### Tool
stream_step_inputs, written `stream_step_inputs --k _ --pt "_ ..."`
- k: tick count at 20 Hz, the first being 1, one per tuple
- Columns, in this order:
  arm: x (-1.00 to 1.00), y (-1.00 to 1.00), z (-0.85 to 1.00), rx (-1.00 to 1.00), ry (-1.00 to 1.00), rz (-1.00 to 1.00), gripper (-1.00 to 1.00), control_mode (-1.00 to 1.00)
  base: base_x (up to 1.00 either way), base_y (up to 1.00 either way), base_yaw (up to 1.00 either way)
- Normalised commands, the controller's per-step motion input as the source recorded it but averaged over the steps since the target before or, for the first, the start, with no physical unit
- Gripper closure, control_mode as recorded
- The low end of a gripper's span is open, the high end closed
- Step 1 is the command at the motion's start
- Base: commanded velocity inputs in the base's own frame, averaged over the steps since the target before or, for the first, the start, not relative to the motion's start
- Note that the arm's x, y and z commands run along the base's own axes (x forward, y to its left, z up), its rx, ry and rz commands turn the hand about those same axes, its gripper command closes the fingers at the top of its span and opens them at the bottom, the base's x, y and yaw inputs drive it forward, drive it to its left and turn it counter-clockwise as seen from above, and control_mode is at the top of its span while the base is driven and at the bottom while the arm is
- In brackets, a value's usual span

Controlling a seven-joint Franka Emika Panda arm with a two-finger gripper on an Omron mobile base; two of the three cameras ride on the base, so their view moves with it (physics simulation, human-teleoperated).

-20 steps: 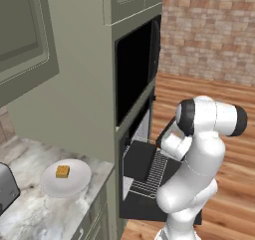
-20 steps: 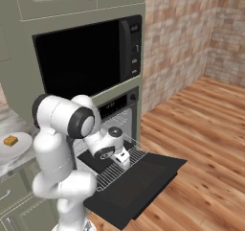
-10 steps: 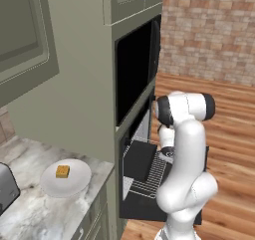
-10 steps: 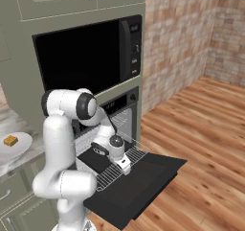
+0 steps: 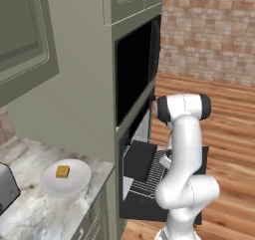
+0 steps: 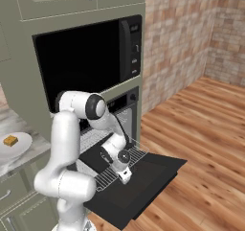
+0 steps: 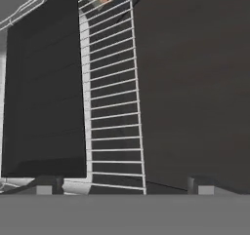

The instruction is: Take the baked cake out of the oven and place it on the plate for cooling. Then close the oven door.

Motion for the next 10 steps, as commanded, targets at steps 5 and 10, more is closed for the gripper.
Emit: stream_step_inputs --k 5,10 --pt "0.75 -0.14 0.15 0.18 0.28 0.0 -1.0 -1.0 0.0 0.0 0.0" --pt "0.7 -0.3 0.05 0.09 0.29 0.0 -1.0 -1.0 0.0 0.0 0.0"
